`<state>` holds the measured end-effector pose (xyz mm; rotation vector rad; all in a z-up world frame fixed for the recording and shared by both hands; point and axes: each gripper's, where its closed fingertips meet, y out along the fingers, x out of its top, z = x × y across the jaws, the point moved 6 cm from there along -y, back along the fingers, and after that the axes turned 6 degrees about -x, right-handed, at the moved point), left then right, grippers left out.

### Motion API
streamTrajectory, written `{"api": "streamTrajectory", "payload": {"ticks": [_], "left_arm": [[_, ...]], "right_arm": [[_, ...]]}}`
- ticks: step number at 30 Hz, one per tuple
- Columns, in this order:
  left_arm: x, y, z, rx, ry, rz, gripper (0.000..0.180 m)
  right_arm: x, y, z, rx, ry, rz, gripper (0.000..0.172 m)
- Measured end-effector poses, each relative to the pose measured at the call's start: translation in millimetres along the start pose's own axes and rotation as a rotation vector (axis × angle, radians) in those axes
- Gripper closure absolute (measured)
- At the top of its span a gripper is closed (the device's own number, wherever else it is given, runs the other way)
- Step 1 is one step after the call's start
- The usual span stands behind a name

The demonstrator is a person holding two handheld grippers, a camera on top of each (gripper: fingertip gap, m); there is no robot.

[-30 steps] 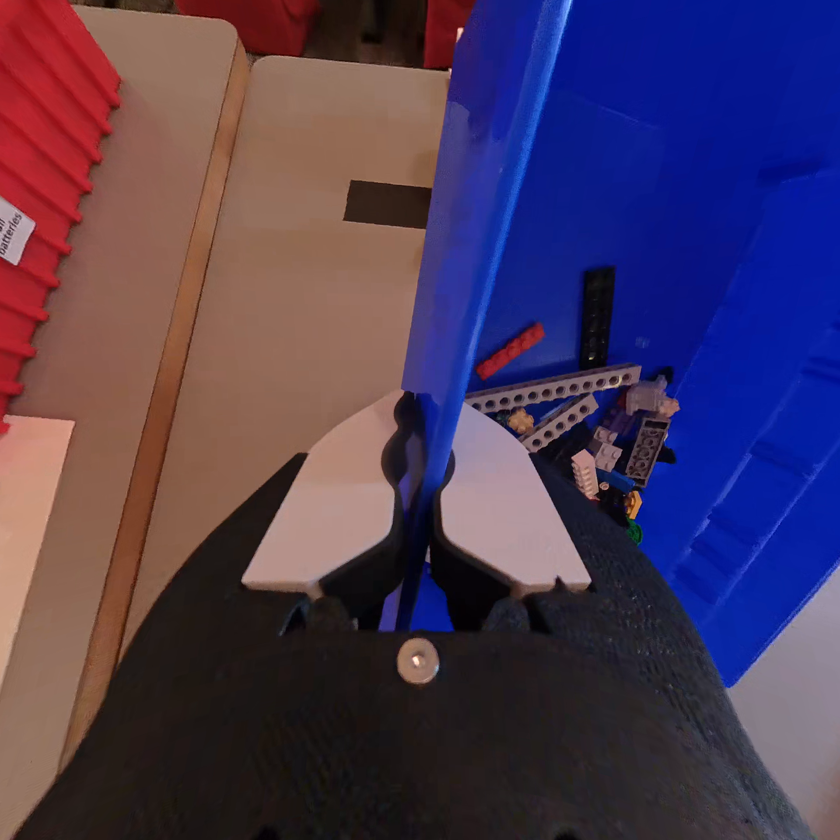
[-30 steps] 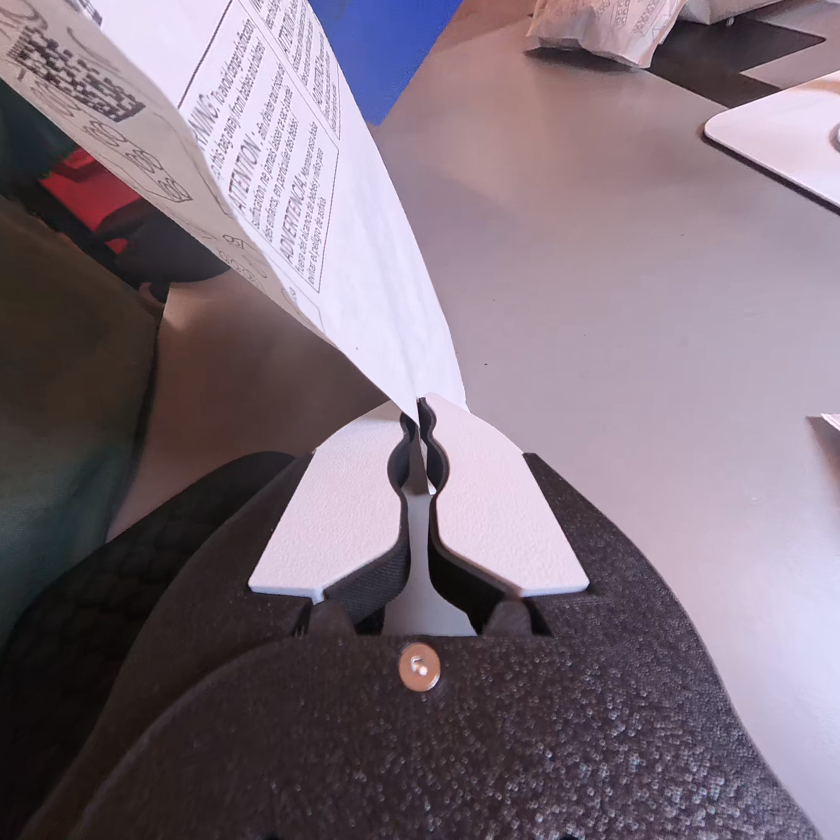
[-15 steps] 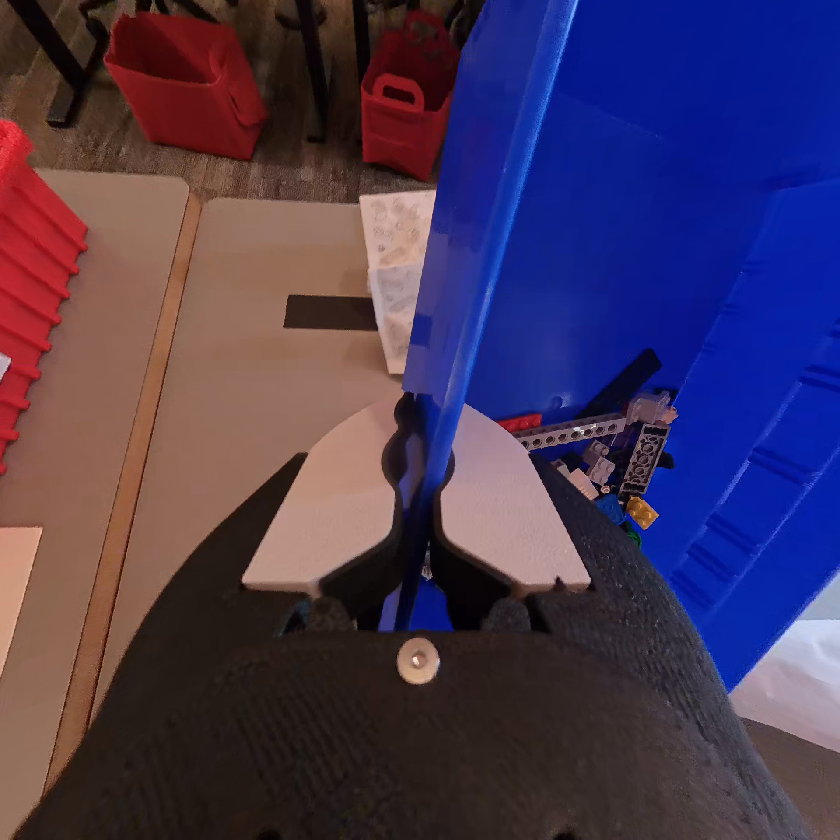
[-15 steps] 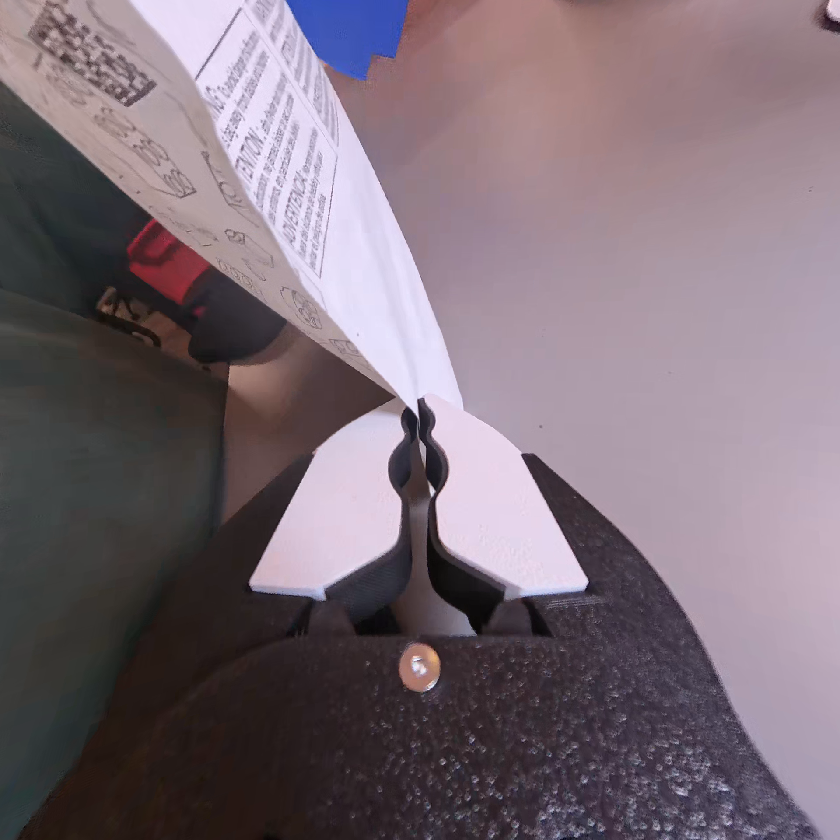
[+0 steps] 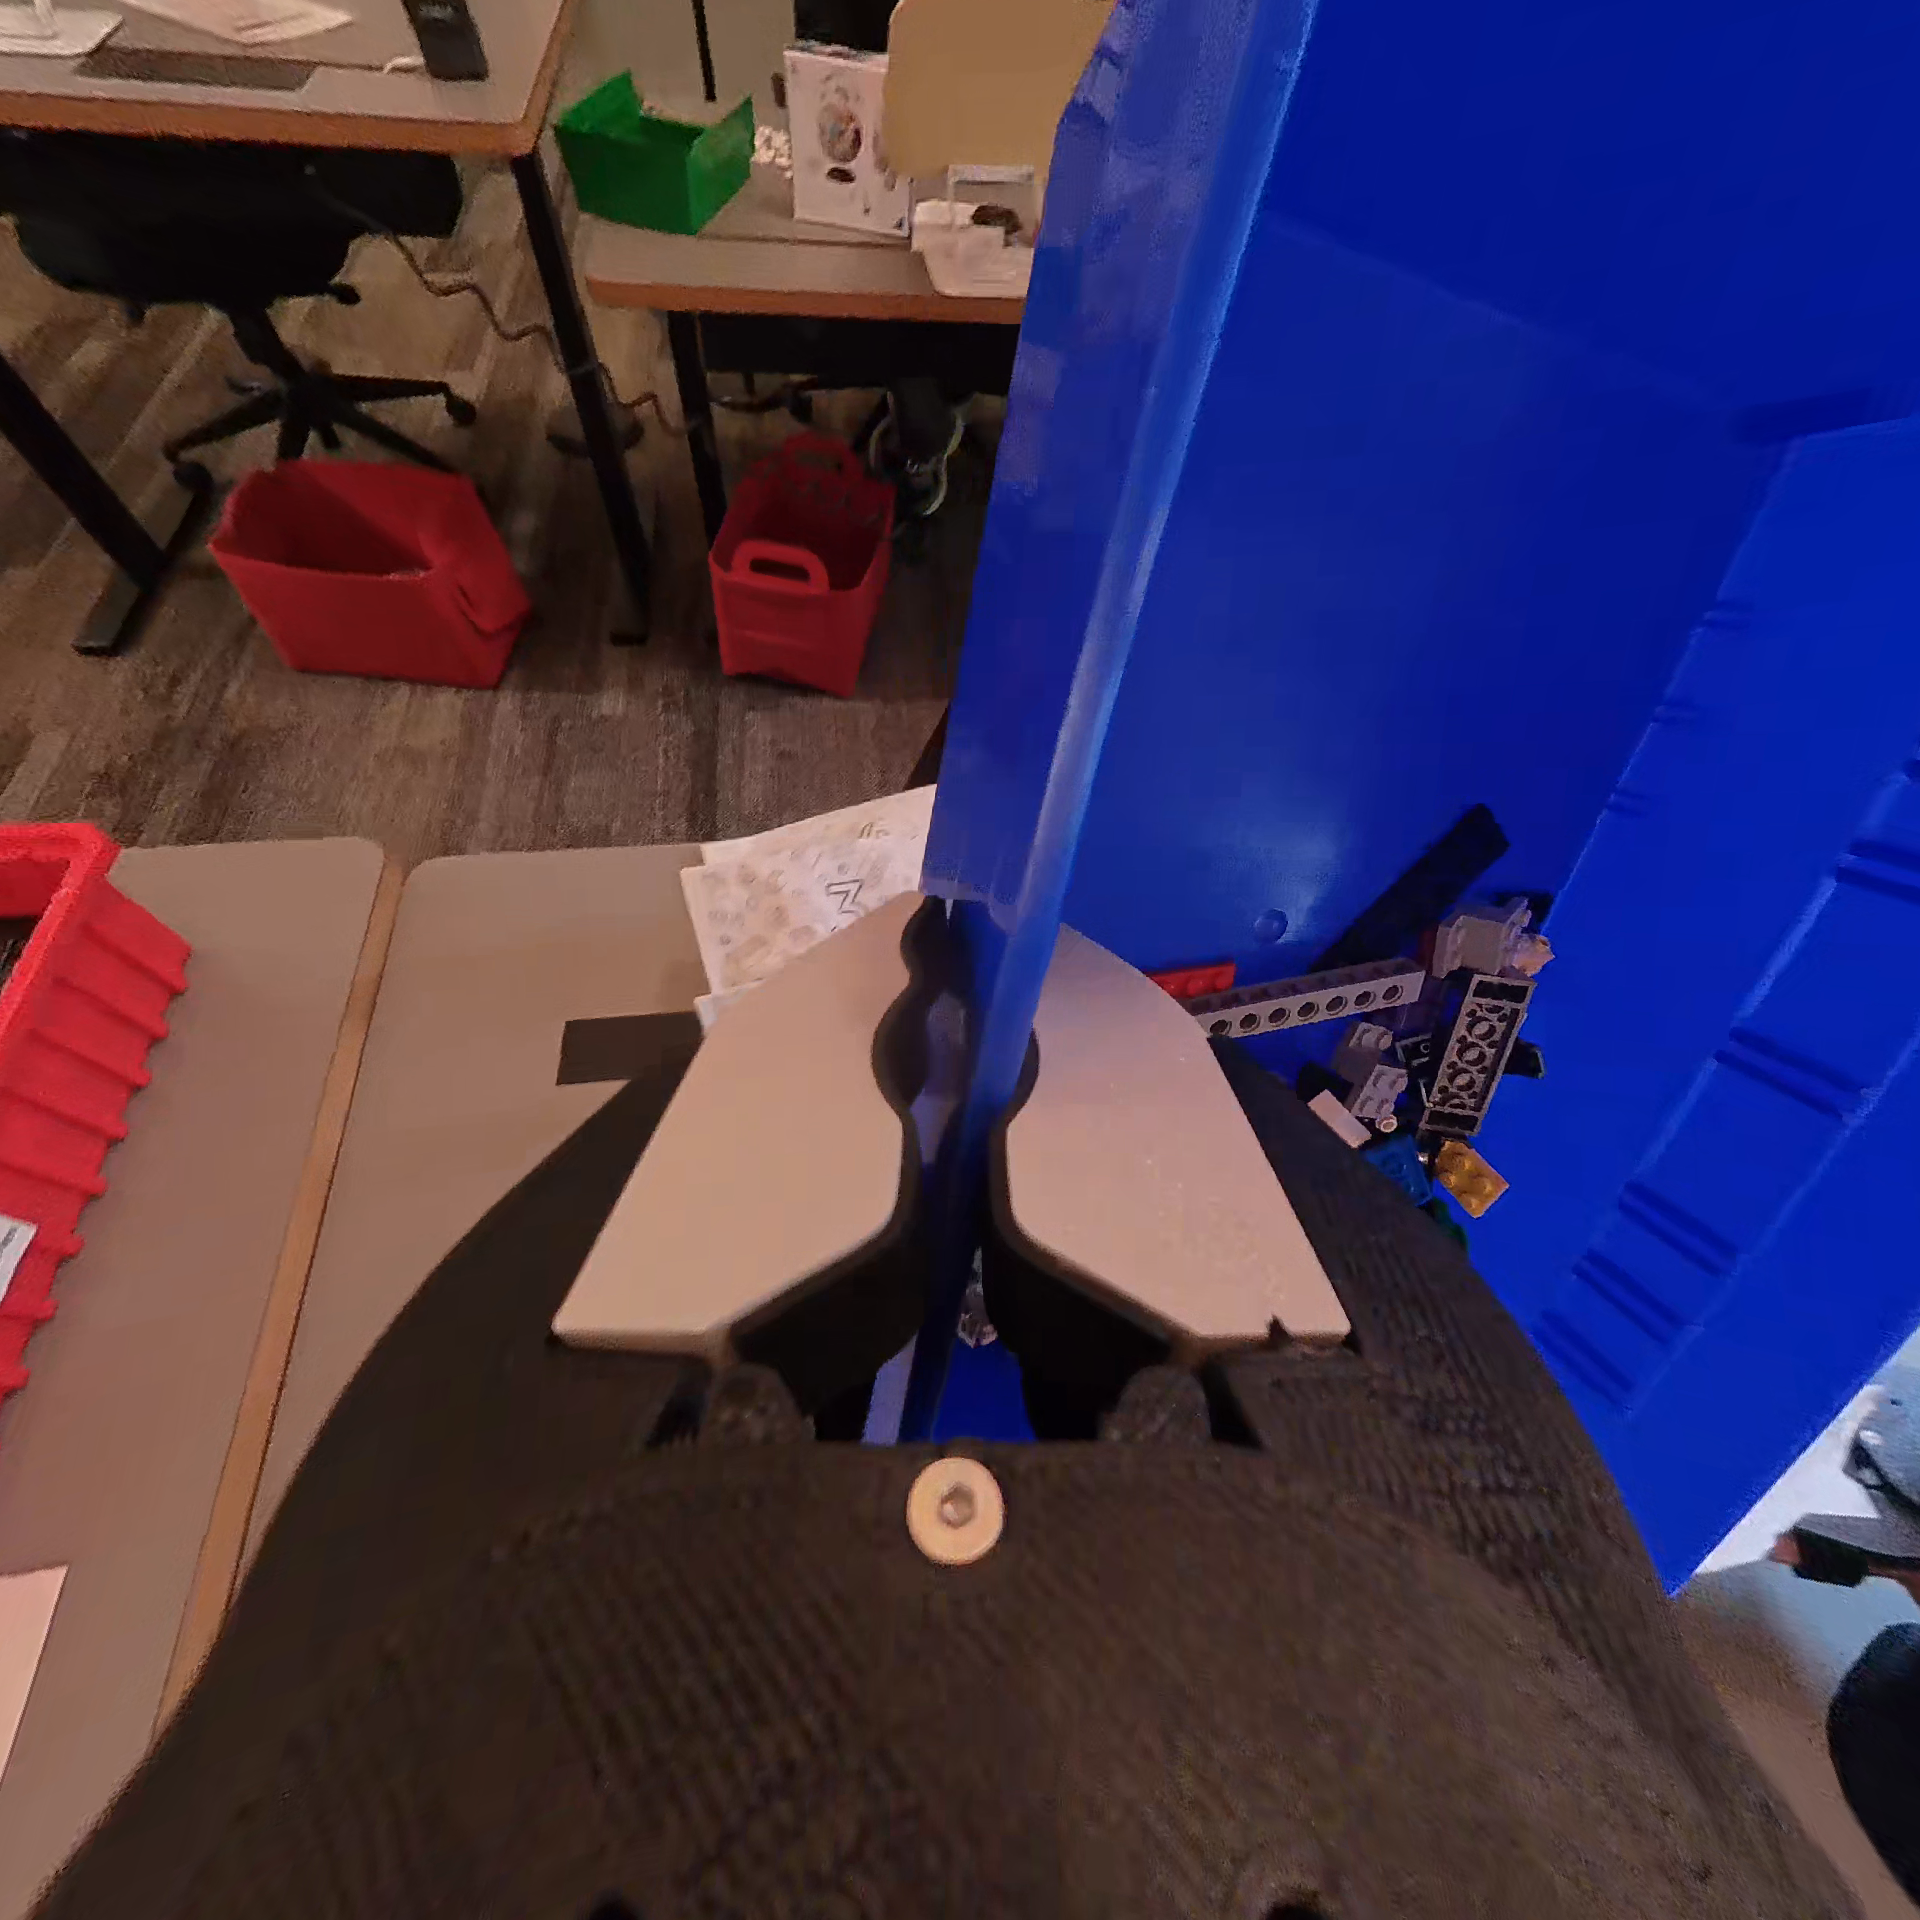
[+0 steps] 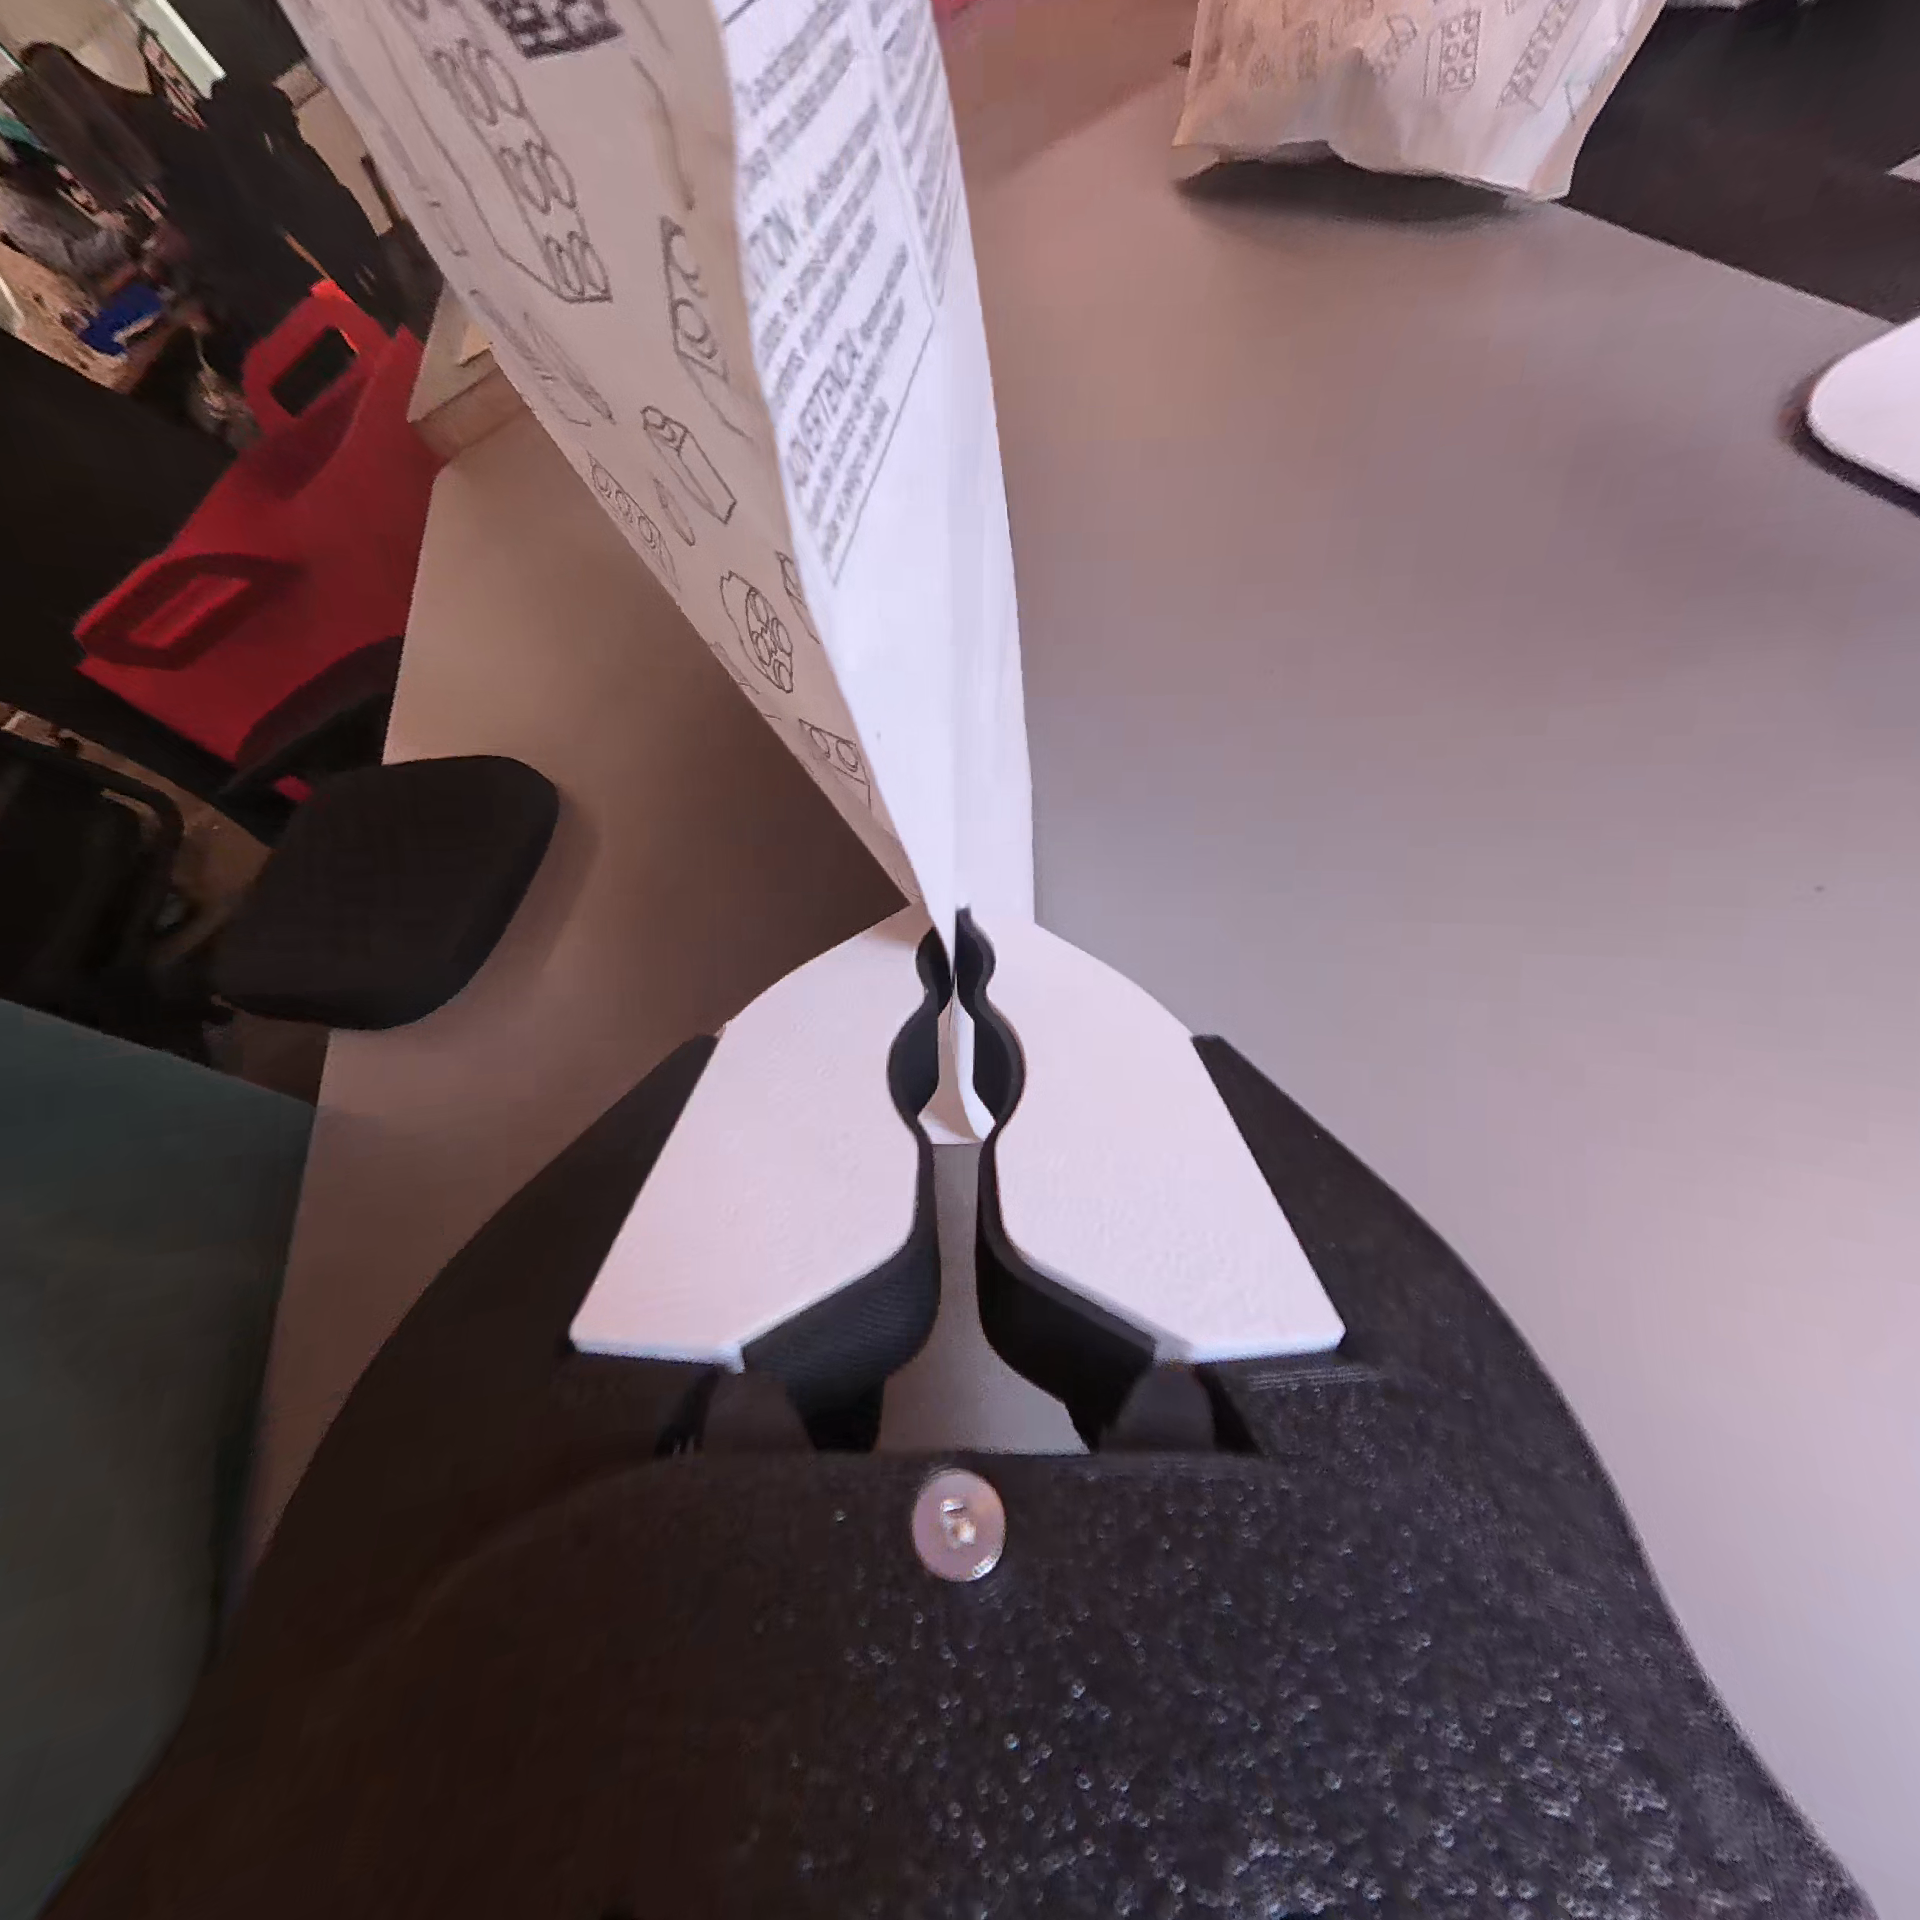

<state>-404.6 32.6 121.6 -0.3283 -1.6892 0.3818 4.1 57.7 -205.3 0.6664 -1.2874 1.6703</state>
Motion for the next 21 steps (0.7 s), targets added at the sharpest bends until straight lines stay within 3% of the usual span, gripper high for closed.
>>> {"api": "streamTrajectory", "payload": {"ticks": [5,11,17,21], "left_arm": [[10.5,12.8,-33.4,-0.074,0.016,0.005,0.174],[-3.0,39.4,-62.4,-0.157,0.027,0.076,0.174],[-25.0,68.3,-77.3,-0.142,0.088,0.136,0.175],[-30.5,75.1,-83.9,-0.108,0.117,0.094,0.174]], "right_arm": [[7.3,15.1,5.8,-0.033,0.013,0.007,0.172],[11.9,23.1,6.3,-0.037,0.016,-0.008,0.172],[13.1,20.4,6.0,-0.087,-0.051,-0.028,0.172],[15.8,18.5,10.0,-0.154,-0.150,-0.057,0.172]]}}
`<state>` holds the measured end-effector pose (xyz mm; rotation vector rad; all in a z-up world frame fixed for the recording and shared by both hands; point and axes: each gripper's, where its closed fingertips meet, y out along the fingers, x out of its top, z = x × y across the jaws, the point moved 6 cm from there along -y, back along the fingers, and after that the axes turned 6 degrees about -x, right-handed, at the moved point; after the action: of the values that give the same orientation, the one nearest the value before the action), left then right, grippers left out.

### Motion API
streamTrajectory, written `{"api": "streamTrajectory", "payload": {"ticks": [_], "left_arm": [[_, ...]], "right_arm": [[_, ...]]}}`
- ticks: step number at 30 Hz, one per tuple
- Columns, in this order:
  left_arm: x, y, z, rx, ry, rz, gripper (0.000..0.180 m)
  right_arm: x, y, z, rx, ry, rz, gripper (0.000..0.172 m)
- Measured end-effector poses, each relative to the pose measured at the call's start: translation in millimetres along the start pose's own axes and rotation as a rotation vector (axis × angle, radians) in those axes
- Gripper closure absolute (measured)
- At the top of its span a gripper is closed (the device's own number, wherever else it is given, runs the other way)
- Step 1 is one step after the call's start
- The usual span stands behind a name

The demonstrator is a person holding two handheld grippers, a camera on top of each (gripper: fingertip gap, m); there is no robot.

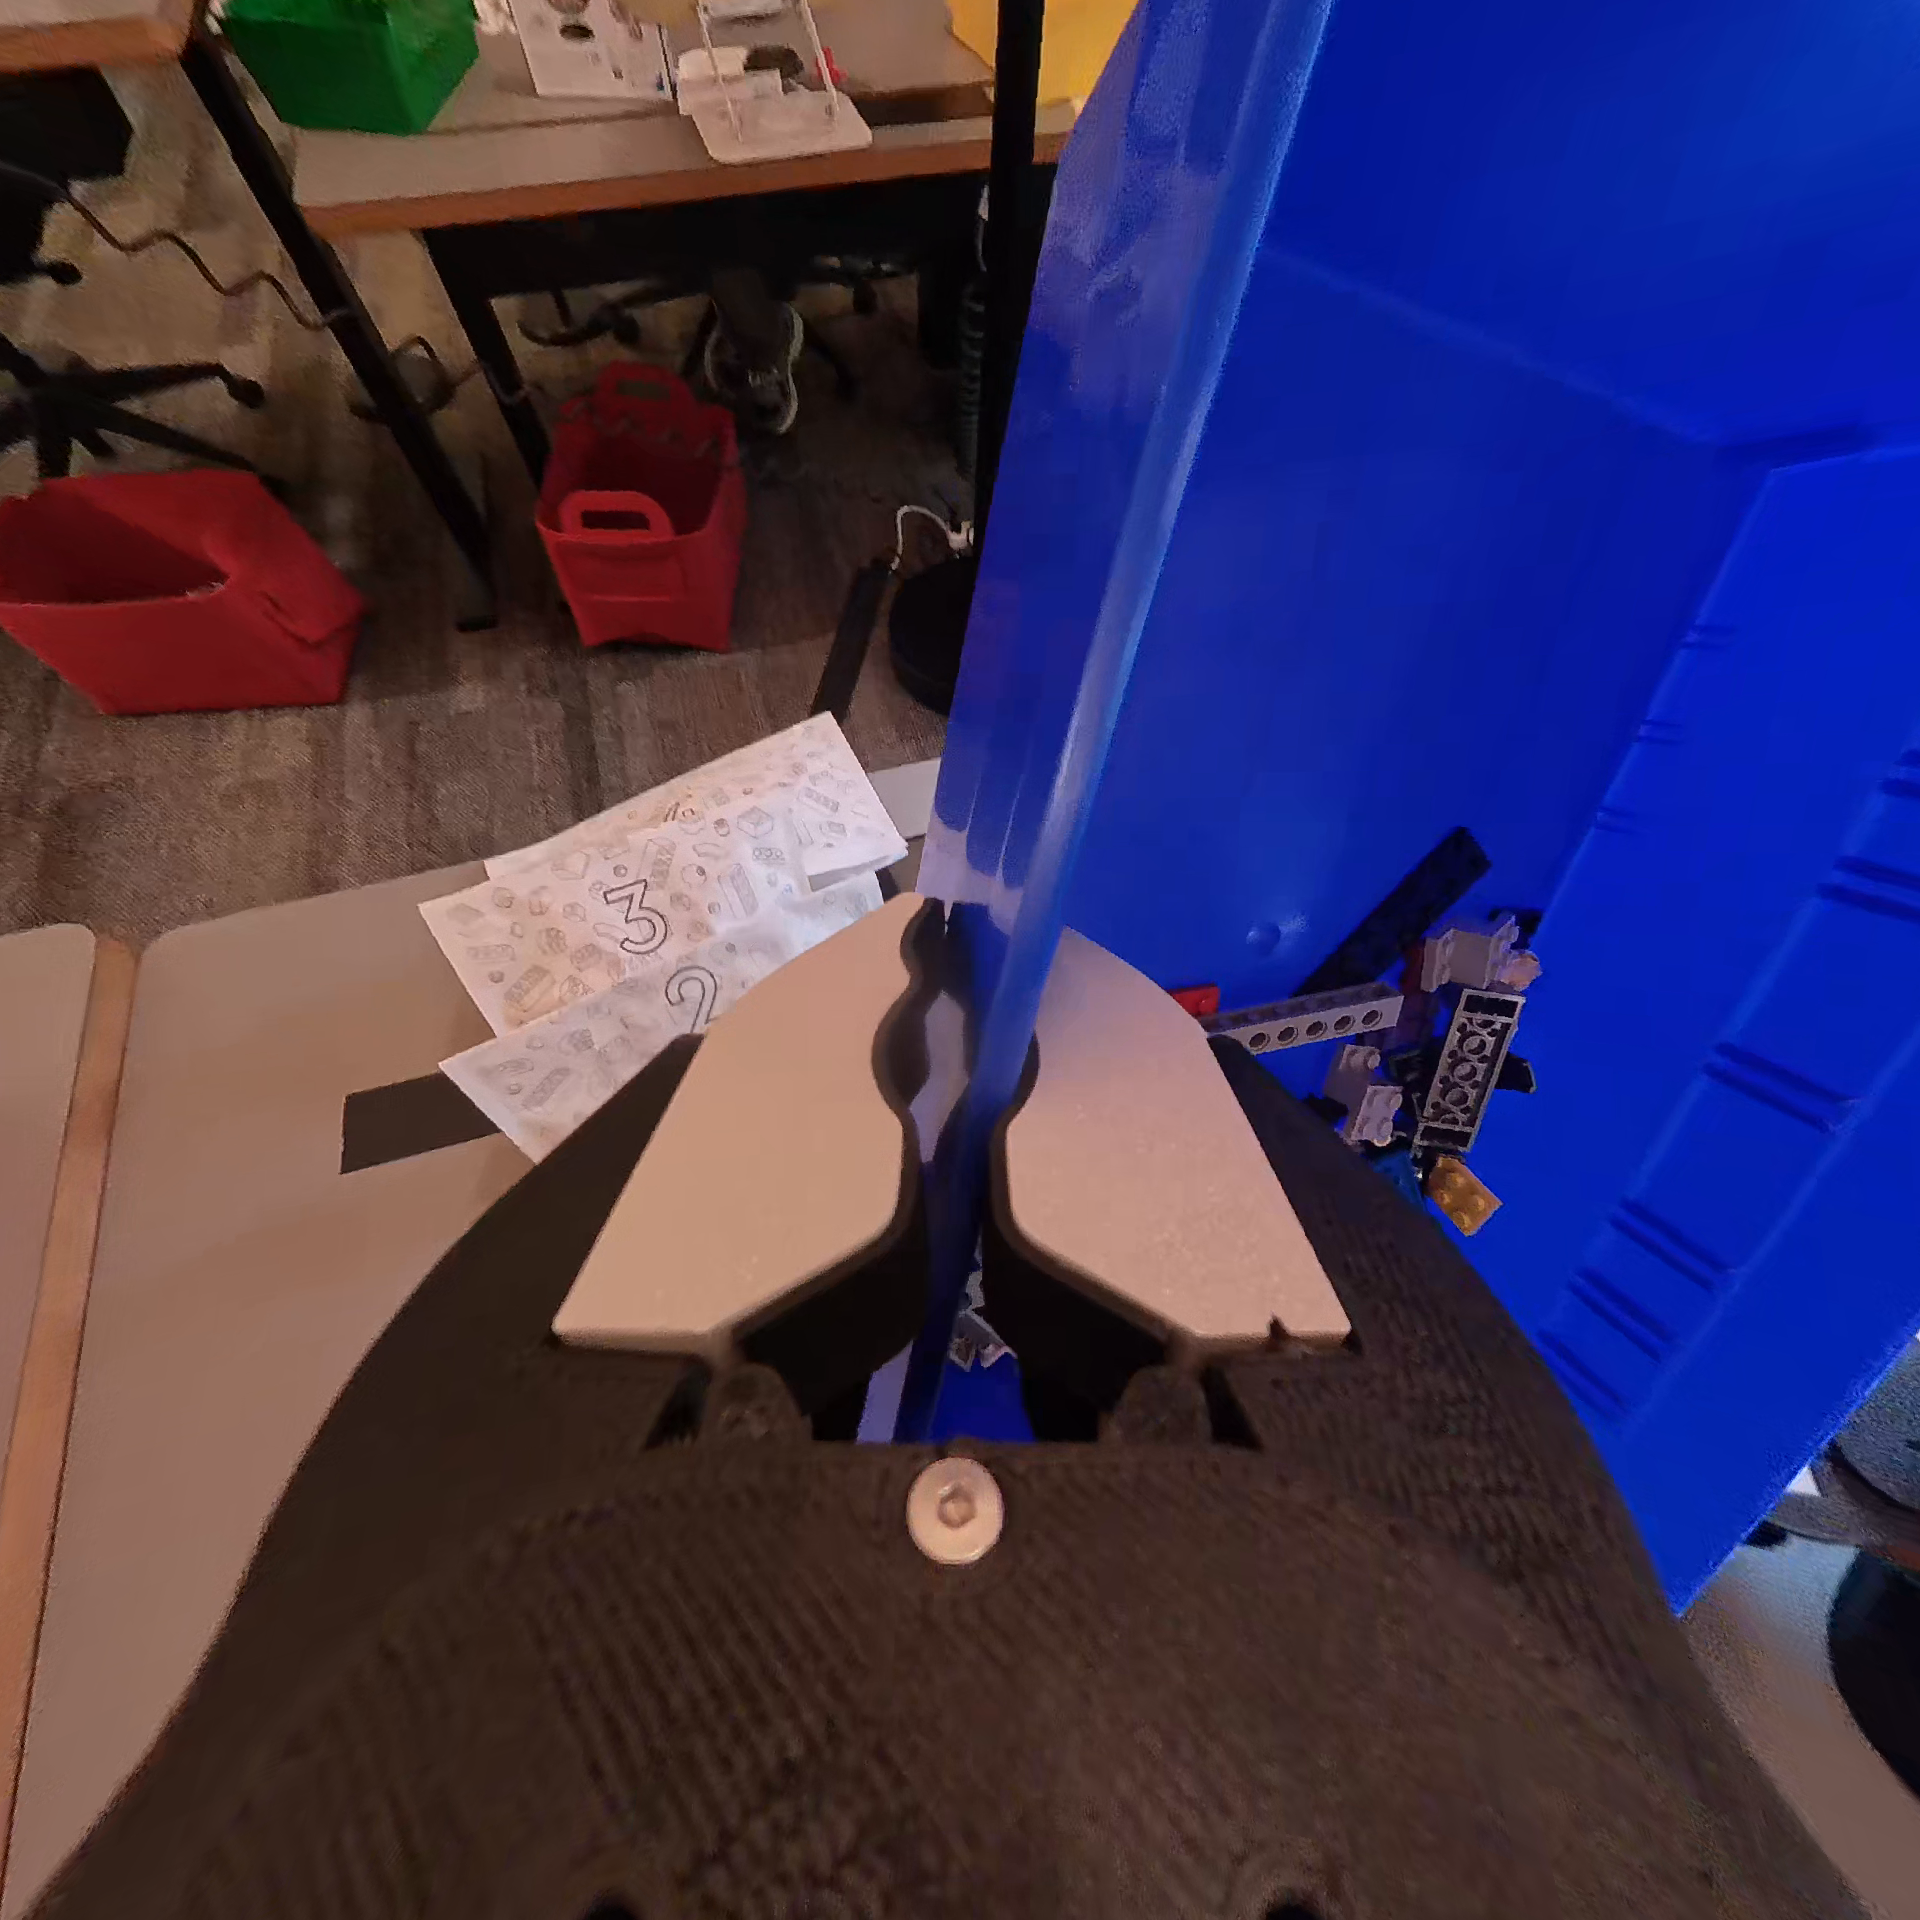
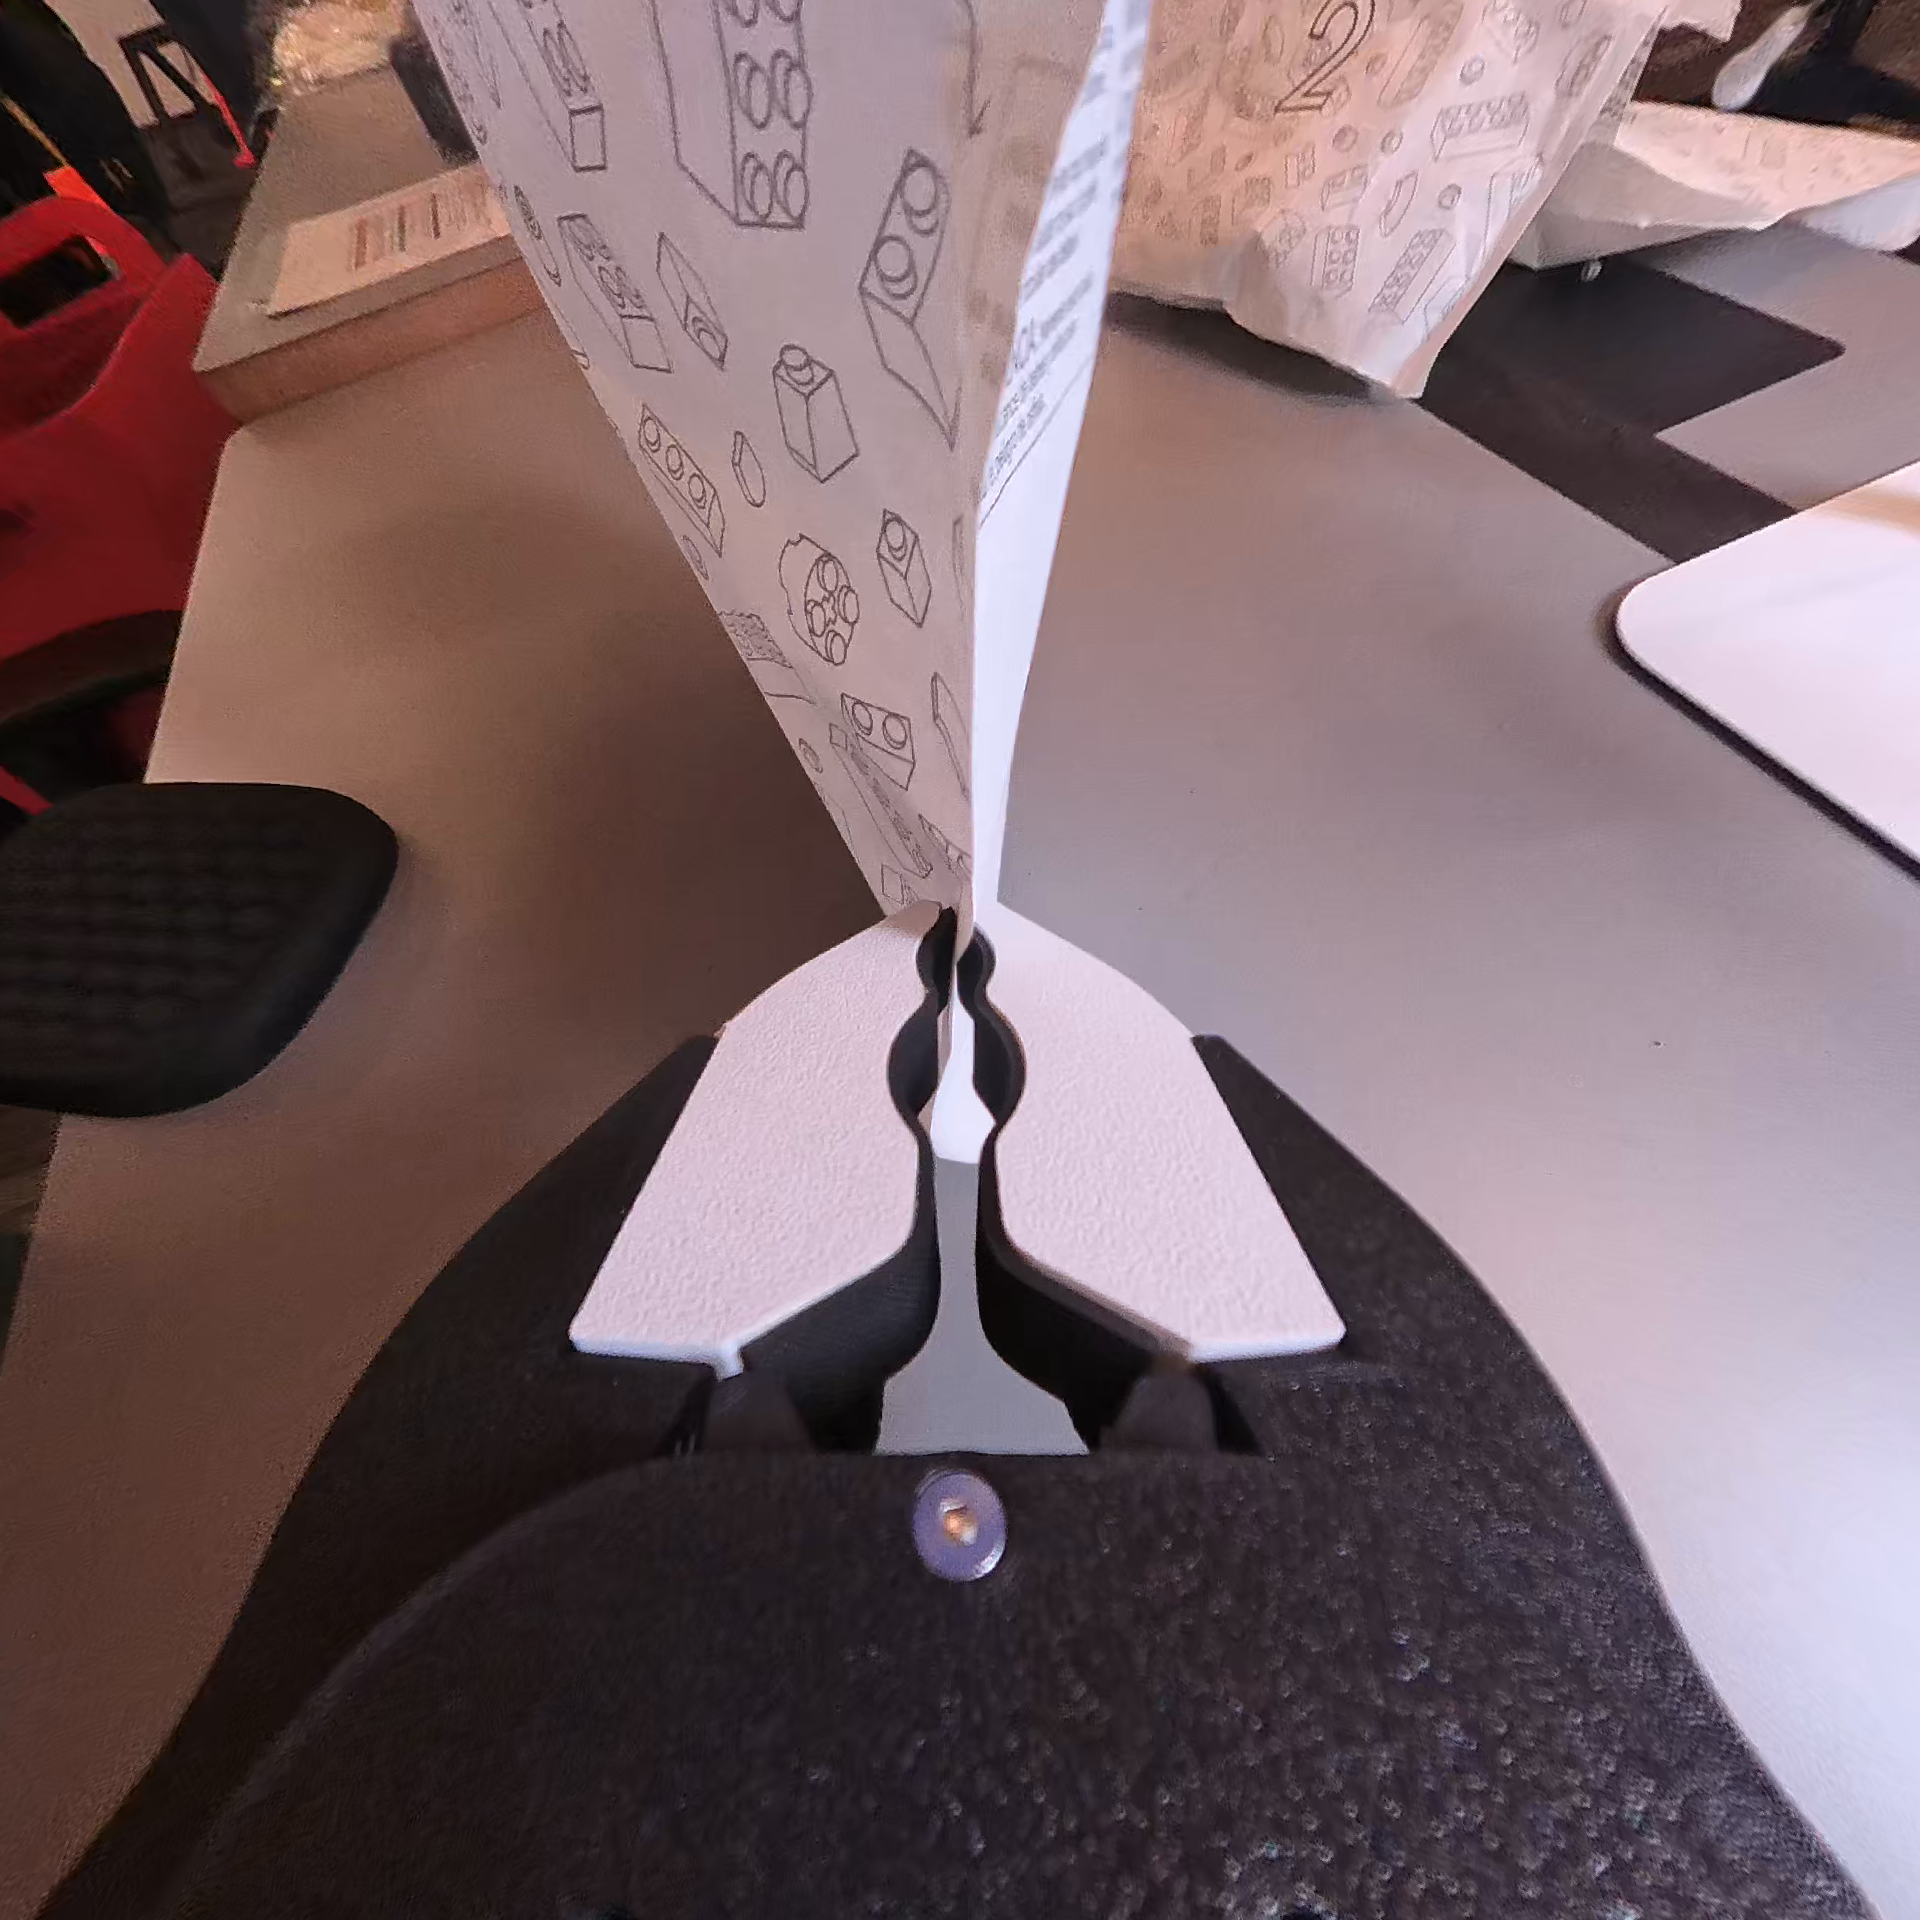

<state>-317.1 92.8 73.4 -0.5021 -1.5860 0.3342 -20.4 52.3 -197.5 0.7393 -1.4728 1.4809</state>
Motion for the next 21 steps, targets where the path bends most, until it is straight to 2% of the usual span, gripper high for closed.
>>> {"api": "streamTrajectory", "payload": {"ticks": [10,16,21], "left_arm": [[-5.6,-12.2,-31.8,0.141,0.138,-0.207,0.175],[-20.6,-21.0,-61.3,0.223,0.229,-0.330,0.175],[-22.2,-13.9,-82.2,0.250,0.304,-0.338,0.174]], "right_arm": [[6.7,-1.2,8.9,-0.147,-0.250,-0.087,0.170],[9.4,-1.9,6.0,-0.150,-0.234,-0.102,0.169],[8.6,-1.5,4.7,-0.149,-0.241,-0.098,0.170]]}}
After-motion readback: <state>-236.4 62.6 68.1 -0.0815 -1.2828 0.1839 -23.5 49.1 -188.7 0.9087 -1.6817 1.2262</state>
